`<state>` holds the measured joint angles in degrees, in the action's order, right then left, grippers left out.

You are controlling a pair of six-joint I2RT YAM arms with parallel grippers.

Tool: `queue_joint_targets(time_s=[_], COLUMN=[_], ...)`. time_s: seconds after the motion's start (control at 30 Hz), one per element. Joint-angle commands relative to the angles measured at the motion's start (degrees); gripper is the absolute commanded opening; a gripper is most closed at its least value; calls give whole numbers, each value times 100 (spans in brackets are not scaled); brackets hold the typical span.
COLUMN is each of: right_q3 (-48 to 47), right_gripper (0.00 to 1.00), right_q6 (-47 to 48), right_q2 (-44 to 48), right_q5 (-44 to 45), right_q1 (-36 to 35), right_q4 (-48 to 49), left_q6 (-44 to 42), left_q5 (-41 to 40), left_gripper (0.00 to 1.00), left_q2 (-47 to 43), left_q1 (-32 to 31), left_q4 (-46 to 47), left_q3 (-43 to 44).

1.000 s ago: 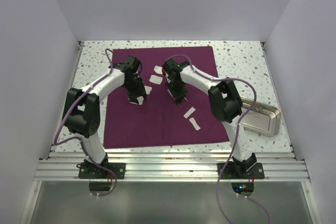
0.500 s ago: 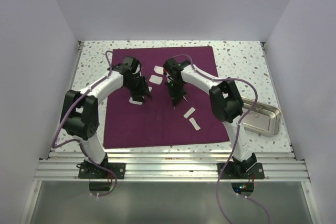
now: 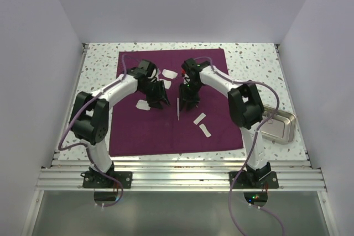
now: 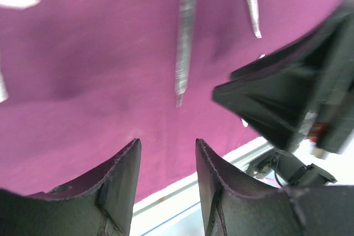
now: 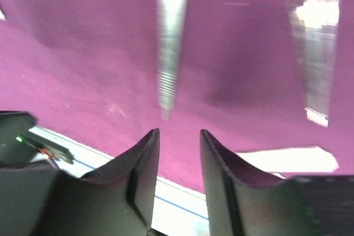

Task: Prepare the surgical pack

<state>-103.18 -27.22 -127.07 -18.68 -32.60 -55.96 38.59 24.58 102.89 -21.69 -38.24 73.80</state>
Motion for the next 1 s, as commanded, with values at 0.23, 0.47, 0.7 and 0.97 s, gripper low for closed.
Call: queue_joint_targets(time_s=[0.23, 0.47, 0.7, 0.97], right_q3=[1139, 1976, 2126, 2267], right_gripper=[40, 40, 40, 40], right_q6=[-345, -266, -108, 33], right_q2=[1903, 2572, 2801, 2810], right_q5=[1226, 971, 962, 910], right_q1=[877, 1124, 1142, 1159], right_q4=[-355, -11, 103, 165], left_q6=[526, 904, 1133, 1204], left_q5=[-1446, -2124, -2203, -2335], left_gripper=[36, 34, 31, 26], left_q2=[1364, 1927, 2305, 2551], left_q1=[-1196, -1592, -1733, -1839], left_q4=[-1563, -2380, -2513, -2768], left_q3=[2014, 2613, 2947, 3307])
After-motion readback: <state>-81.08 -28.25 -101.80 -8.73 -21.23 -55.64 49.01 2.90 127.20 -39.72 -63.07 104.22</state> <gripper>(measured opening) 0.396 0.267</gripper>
